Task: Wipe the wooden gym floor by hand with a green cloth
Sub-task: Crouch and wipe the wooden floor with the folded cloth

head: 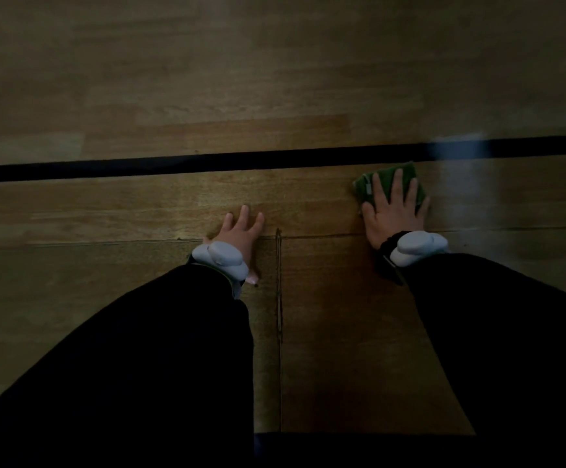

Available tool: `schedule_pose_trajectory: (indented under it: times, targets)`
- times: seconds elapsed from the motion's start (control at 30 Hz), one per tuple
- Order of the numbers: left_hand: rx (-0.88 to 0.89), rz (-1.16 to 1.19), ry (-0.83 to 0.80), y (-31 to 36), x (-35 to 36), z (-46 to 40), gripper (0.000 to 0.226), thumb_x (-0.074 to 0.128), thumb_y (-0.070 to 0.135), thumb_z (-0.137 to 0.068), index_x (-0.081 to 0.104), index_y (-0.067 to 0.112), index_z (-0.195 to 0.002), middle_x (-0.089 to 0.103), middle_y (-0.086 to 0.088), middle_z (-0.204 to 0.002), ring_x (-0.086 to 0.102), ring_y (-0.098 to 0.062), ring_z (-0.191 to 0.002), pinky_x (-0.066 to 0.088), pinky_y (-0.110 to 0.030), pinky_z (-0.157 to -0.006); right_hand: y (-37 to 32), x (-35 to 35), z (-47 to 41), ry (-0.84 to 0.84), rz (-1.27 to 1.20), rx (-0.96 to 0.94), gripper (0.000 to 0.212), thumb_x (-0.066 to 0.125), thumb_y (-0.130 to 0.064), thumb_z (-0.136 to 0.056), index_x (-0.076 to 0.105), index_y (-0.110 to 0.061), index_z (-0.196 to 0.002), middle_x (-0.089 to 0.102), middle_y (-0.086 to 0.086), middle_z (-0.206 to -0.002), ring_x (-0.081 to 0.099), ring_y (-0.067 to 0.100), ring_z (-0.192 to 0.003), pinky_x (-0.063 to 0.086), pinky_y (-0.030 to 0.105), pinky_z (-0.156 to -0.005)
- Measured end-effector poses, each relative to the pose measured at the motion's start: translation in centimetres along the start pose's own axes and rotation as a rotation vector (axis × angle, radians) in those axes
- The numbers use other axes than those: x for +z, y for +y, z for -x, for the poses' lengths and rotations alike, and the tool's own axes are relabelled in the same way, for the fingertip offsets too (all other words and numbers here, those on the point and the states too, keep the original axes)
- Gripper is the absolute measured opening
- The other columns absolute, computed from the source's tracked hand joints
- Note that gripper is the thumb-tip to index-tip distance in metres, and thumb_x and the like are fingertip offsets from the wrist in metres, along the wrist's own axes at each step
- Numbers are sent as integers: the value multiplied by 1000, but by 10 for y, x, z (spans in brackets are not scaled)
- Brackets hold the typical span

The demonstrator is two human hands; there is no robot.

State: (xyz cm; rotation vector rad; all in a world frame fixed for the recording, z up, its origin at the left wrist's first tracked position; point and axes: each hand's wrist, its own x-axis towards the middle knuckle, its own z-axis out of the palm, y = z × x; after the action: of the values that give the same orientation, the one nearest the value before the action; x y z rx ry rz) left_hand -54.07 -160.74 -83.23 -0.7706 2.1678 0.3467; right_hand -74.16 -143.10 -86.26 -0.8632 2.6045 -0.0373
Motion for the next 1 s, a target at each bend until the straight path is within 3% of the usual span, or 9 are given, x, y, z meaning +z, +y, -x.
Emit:
schedule_pose_trajectory:
  times: [0.13,0.4,0.53,0.73,1.0]
  targets:
    - [-7,5,-8,1,-1,-2,125,82,27,-70,-14,32,-149,-27,-1,-156,-14,-34,-145,21,-62,-112,-10,0,8,-48,21,-77,58,22,-45,-101,-4,-35,-152,-17,3,-159,-15,33,-145,-3,56,-116]
    - [1,-6,-6,1,-2,-6,120,80,26,-73,-13,29,-150,-25,-3,-156,-13,-37,-144,20,-62,-112,-93,30,61,-104,127,-427,59,24,-46,-100,-6,-37,-150,-21,2,-158,-17,30,-145,-7,55,-116]
    - [0,-36,-16,2,-2,-6,113,75,29,-79,-12,24,-151,-22,-7,-157,-9,-40,-145,16,-54,-116,-108,42,82,-137,140,-538,58,24,-45,-101,-3,-36,-152,-19,-1,-159,-18,28,-145,-7,54,-116]
    - [-32,-74,-8,10,-7,-4,105,70,24,-84,-11,22,-151,-20,-9,-157,-7,-40,-145,16,-50,-115,-93,38,76,-111,125,-571,56,25,-46,-101,1,-40,-151,-14,-4,-160,-15,24,-146,-6,51,-117]
    - [-23,-162,-16,9,-16,-3,90,61,16,-91,-6,22,-152,-13,-13,-159,4,-39,-145,25,-48,-112,-24,18,45,-96,90,-301,58,21,-47,-100,-9,-40,-149,-21,-1,-158,-17,26,-146,-5,52,-117]
